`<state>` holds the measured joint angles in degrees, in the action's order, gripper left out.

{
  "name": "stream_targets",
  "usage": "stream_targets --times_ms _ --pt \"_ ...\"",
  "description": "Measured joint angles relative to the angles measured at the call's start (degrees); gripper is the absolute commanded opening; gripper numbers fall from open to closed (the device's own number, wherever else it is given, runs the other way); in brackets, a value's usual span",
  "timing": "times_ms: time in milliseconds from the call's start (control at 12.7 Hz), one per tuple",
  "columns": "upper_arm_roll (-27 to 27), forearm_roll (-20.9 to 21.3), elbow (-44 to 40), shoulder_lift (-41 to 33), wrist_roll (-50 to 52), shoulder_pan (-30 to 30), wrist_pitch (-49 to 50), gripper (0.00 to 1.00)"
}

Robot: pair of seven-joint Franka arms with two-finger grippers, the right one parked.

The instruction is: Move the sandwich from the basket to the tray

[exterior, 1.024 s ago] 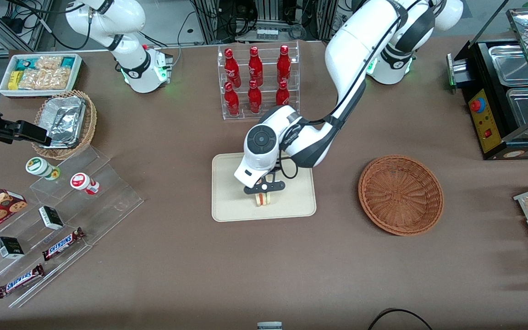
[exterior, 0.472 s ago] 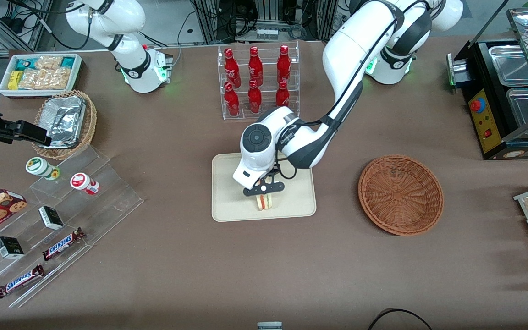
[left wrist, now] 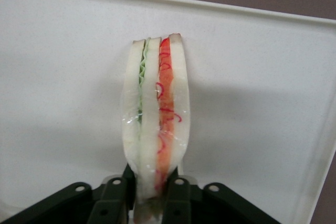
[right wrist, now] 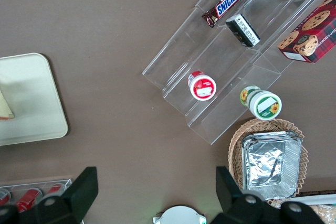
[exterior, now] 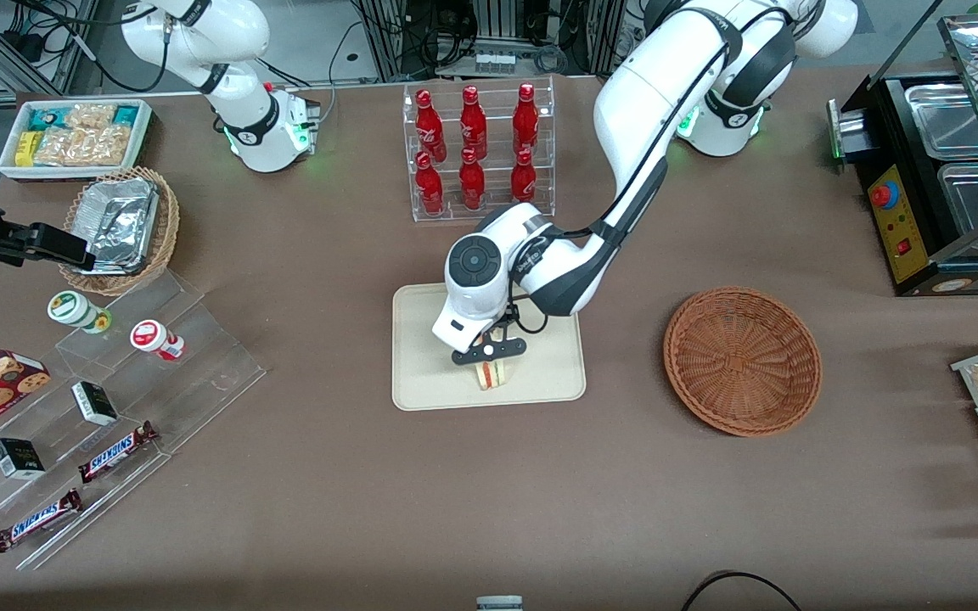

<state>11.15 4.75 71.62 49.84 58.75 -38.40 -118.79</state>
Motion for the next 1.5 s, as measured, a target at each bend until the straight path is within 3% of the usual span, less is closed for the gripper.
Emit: stream_targets --times_ms 551,866,1024,1260,1496 --pt "-0.11 0.67 -2.05 -2.71 0.2 0.07 0.85 1.0" --pt "-1.44 0.76 -2.33 -6.98 -4.82 0.36 6.49 1.0" --pt "-5.2 -2.01 -2.05 -10.46 -10.27 0.36 9.76 1.0" --pt "-15.43 -9.13 1.37 -17.18 -26.71 0.73 15.55 1.0" --pt "-23.11 -9.97 5.65 -21.96 -38.23 1.16 18.77 1.0"
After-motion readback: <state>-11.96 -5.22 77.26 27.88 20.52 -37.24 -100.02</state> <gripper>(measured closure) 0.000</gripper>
